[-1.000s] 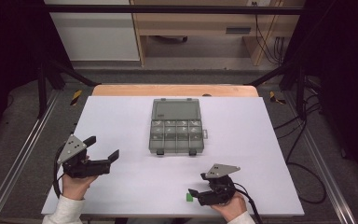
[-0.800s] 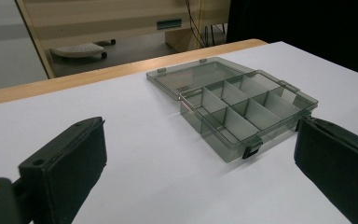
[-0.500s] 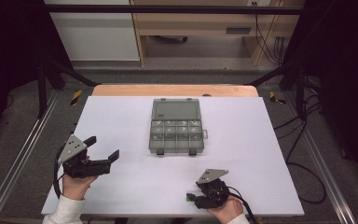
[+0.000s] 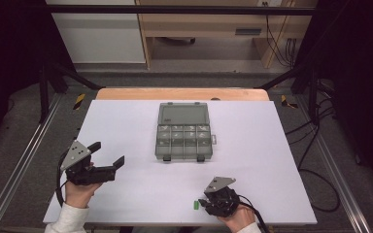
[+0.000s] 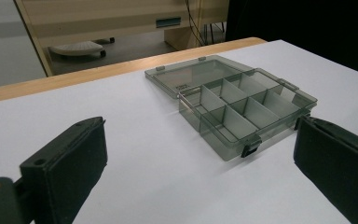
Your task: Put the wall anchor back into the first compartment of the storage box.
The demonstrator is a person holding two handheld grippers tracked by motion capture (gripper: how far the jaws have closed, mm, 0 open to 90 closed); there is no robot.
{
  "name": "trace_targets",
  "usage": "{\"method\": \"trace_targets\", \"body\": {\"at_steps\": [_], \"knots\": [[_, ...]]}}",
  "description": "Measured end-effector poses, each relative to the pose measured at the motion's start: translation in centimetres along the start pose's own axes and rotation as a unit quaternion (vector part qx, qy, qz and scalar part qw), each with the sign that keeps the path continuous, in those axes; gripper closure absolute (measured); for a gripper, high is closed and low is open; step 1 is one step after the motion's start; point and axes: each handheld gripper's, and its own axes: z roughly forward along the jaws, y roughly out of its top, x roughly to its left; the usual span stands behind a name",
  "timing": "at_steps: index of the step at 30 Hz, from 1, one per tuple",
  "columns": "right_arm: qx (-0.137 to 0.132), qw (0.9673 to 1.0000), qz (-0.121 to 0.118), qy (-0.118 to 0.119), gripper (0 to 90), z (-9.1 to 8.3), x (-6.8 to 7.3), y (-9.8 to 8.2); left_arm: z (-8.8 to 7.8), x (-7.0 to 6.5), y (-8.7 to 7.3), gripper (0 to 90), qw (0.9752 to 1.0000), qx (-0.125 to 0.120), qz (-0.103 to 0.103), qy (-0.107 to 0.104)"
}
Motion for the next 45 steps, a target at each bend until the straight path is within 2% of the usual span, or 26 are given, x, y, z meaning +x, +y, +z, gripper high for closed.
{"method": "trace_targets", "body": {"at_steps": [2,3,5,6,9,13,16,17,19,26,33,36,37,39,40,41,45], "knots": [[0.005,1.0,0.008,-0.002,72.9,-0.2,0.0,0.0,0.0,0.0,0.0,2.3,1.0,0.001,0.0,0.0],[0.007,0.9999,0.013,-0.004,72.9,-0.2,0.0,0.0,0.0,0.0,0.0,2.4,1.0,0.001,0.0,0.0],[0.01,0.9998,0.015,-0.005,77.1,-0.2,-0.1,0.0,0.1,-0.1,0.0,2.4,1.0,0.001,0.0,0.0],[0.013,0.9999,0.011,0.0,82.1,-0.3,-0.3,-0.1,0.1,0.0,0.0,2.4,1.0,0.002,0.001,0.0],[0.01,0.9998,0.016,0.007,83.7,-0.3,-0.5,-0.1,0.1,0.0,0.0,2.4,1.0,0.003,0.0,0.0],[0.019,0.9993,0.03,0.013,84.3,-0.4,-0.7,0.0,0.1,0.0,0.0,2.5,1.0,0.003,-0.001,-0.001],[0.012,0.9993,0.026,0.024,84.5,-0.4,-1.2,-0.1,0.2,-0.1,-0.1,2.6,1.0,0.004,0.0,-0.002],[0.012,0.9989,0.038,0.024,84.6,-0.4,-1.1,-0.1,0.2,-0.1,-0.1,2.6,1.0,0.004,0.0,-0.002],[0.006,0.9988,0.037,0.03,84.6,-0.5,-1.4,0.0,0.2,-0.1,-0.1,2.6,1.0,0.003,0.0,-0.003],[-0.04,0.998,0.039,0.032,84.6,-2.1,-2.5,1.0,0.3,-0.1,-0.1,2.6,1.0,0.004,-0.001,-0.007],[-0.099,0.9935,0.044,0.035,84.6,-4.0,-4.1,2.5,0.3,-0.1,-0.2,2.6,0.9999,0.001,0.0,-0.011],[-0.128,0.99,0.05,0.03,84.6,-4.9,-4.9,3.6,0.3,0.0,-0.2,2.6,0.9999,-0.001,0.0,-0.014],[-0.128,0.99,0.05,0.03,84.6,-4.9,-4.9,3.6,0.3,0.0,-0.2,2.6,0.9999,-0.001,0.0,-0.014],[-0.147,0.9872,0.055,0.026,84.6,-5.2,-5.4,4.2,0.3,-0.1,-0.2,2.6,0.9999,-0.001,0.001,-0.015],[-0.165,0.9843,0.055,0.025,84.6,-5.4,-5.9,4.9,0.4,-0.1,-0.2,2.6,0.9999,-0.001,0.001,-0.015],[-0.165,0.9843,0.055,0.025,84.6,-5.4,-5.9,4.9,0.4,-0.1,-0.2,2.6,0.9999,0.0,0.001,-0.017],[-0.193,0.9789,0.06,0.027,84.6,-5.4,-6.6,6.3,0.5,-0.1,-0.3,2.6,0.9998,0.002,0.002,-0.018]]}}
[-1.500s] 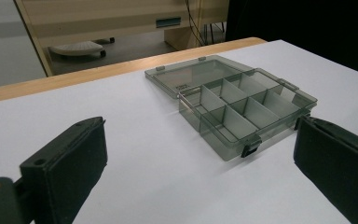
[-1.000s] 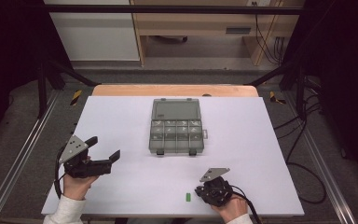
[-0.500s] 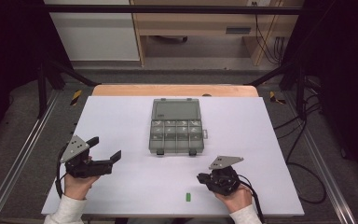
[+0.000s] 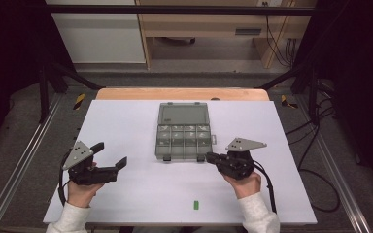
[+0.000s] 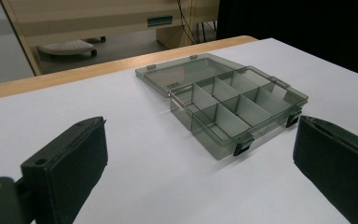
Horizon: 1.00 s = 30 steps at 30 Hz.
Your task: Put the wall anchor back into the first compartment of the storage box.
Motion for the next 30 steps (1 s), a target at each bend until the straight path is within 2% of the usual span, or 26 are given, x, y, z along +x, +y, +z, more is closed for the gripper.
{"method": "trace_targets", "body": {"at_steps": [3,8,12,13,18,22,30], "knots": [[-0.015,0.9999,-0.001,0.001,84.6,1.0,-0.4,1.3,0.1,0.0,0.0,2.5,1.0,0.002,0.0,-0.002],[-0.022,0.9997,-0.008,0.0,84.6,2.1,-0.6,2.7,0.1,0.0,-0.1,2.5,1.0,0.002,0.0,-0.004],[-0.032,0.9995,-0.008,0.0,84.6,3.8,-0.9,4.0,0.2,0.0,-0.1,2.5,1.0,0.002,0.001,-0.005],[-0.032,0.9995,-0.008,0.0,84.6,3.8,-0.9,4.0,0.2,0.0,-0.1,2.5,1.0,0.002,0.001,-0.005],[-0.03,0.9995,-0.012,-0.005,84.6,6.0,-1.0,5.4,0.1,0.0,-0.1,2.6,1.0,0.001,0.001,-0.004],[-0.03,0.9995,-0.007,-0.005,84.5,7.2,-1.1,6.0,0.2,0.0,-0.1,2.5,1.0,0.002,0.001,-0.005],[-0.019,0.9998,0.008,-0.008,84.5,10.9,-1.7,6.8,0.2,-0.1,-0.1,2.5,1.0,0.004,0.003,-0.007]]}}
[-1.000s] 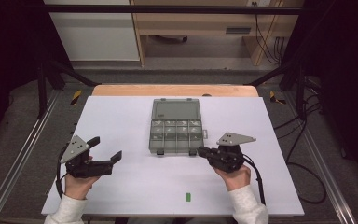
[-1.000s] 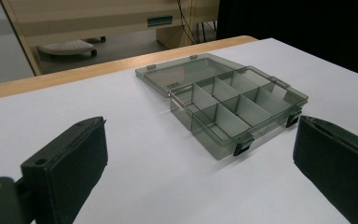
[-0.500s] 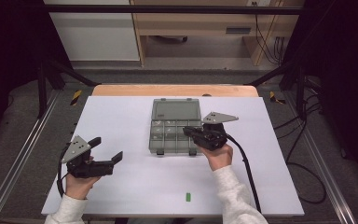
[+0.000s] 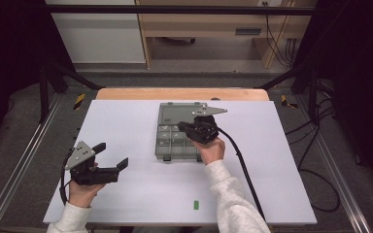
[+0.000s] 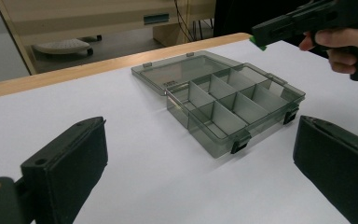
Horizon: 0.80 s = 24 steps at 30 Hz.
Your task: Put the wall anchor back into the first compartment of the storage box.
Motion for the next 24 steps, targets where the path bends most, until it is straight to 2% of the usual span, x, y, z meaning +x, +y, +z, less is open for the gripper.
{"method": "trace_targets", "body": {"at_steps": [2,11,18,21,24], "knots": [[0.008,1.0,0.0,0.0,84.5,1.1,-0.3,0.1,0.0,0.0,0.0,2.5,1.0,0.0,0.0,0.0],[0.019,0.9998,0.001,-0.009,84.5,3.6,-0.7,0.4,0.0,0.0,0.0,2.5,1.0,0.0,0.0,0.0],[0.017,0.9998,0.001,-0.012,84.5,4.9,-0.9,0.8,0.0,0.1,0.0,2.5,1.0,0.0,0.0,0.0],[0.031,0.9993,-0.01,-0.02,84.5,5.9,-0.9,0.8,0.0,0.1,0.0,2.6,1.0,-0.001,-0.001,0.0],[0.038,0.999,-0.007,-0.023,84.4,6.5,-0.9,0.8,0.0,0.0,0.0,2.5,1.0,0.0,0.0,0.0]]}}
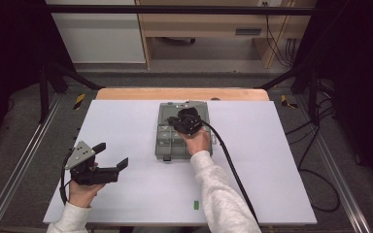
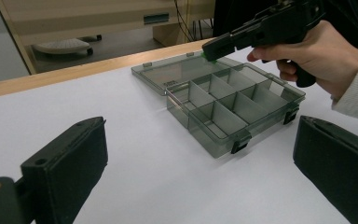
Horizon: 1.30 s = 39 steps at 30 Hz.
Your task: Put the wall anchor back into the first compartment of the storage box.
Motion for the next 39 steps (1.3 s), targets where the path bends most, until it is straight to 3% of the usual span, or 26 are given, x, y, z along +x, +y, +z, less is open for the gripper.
{"method": "trace_targets", "body": {"at_steps": [6,19,20,21,23,27,33,39], "knots": [[0.012,0.9999,0.004,-0.002,84.3,1.9,0.4,-0.4,-0.1,0.1,0.0,2.5,1.0,0.0,0.001,0.0],[0.054,0.9985,0.002,-0.007,83.8,4.1,0.4,-1.8,0.0,0.0,0.0,2.6,1.0,-0.001,-0.001,-0.001],[0.059,0.9983,0.004,-0.004,82.6,4.2,0.3,-1.9,0.0,0.0,0.0,2.5,1.0,-0.001,-0.001,-0.001],[0.058,0.9983,0.005,-0.006,75.8,4.2,0.3,-1.8,0.0,0.0,0.0,2.5,1.0,-0.001,-0.001,-0.001],[0.056,0.9984,0.007,-0.003,74.0,4.1,0.3,-1.8,0.0,0.0,0.0,2.5,1.0,-0.001,-0.001,-0.001],[0.046,0.9988,0.013,0.001,67.4,3.3,0.6,-1.4,-0.1,0.0,0.0,2.6,1.0,-0.003,-0.003,-0.001],[0.011,0.9999,0.007,0.001,55.4,0.8,1.2,-0.1,-0.1,0.1,0.0,2.5,1.0,-0.004,-0.004,-0.001],[-0.019,0.9996,-0.006,-0.022,36.0,-2.1,1.8,0.8,-0.1,0.0,0.0,2.5,1.0,-0.003,-0.004,-0.001]]}}
